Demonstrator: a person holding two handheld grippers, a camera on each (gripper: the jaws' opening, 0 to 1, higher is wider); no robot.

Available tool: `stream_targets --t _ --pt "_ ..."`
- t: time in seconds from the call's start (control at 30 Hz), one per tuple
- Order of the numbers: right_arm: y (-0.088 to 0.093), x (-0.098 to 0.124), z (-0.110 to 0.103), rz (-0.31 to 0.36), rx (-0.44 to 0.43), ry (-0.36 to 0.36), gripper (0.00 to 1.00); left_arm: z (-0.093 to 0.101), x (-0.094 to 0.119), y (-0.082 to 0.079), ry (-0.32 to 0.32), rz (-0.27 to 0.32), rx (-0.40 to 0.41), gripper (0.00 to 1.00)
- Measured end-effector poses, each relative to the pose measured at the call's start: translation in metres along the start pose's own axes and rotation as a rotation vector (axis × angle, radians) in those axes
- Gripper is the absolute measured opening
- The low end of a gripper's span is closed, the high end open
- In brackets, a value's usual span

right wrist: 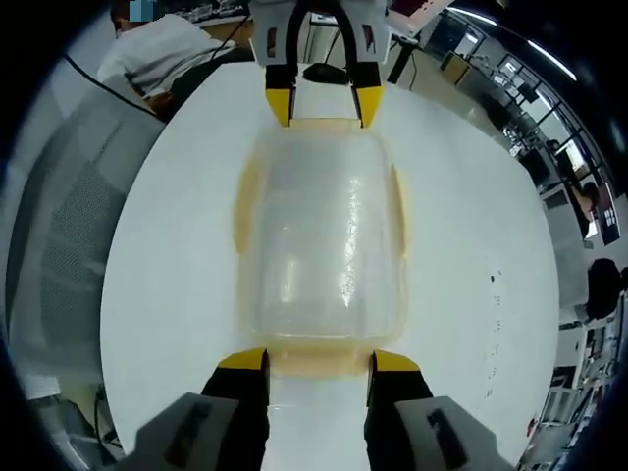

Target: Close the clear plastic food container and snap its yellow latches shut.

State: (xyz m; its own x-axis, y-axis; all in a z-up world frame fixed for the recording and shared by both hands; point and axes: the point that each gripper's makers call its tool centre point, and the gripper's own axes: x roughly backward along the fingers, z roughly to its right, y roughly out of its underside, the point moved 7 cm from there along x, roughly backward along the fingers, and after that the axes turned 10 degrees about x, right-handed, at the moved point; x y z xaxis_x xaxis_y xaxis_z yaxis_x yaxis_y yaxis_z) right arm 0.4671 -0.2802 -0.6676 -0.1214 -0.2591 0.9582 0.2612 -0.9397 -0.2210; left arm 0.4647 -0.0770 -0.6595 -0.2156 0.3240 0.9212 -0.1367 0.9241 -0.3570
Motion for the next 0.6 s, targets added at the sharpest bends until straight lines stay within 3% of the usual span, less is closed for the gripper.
stream_targets --t 0.6 --pt "0.035 0.000 -0.002 -0.016 -0.009 -0.039 0.35 0.003 -0.019 -0.028 0.024 0.009 0.003 0.36"
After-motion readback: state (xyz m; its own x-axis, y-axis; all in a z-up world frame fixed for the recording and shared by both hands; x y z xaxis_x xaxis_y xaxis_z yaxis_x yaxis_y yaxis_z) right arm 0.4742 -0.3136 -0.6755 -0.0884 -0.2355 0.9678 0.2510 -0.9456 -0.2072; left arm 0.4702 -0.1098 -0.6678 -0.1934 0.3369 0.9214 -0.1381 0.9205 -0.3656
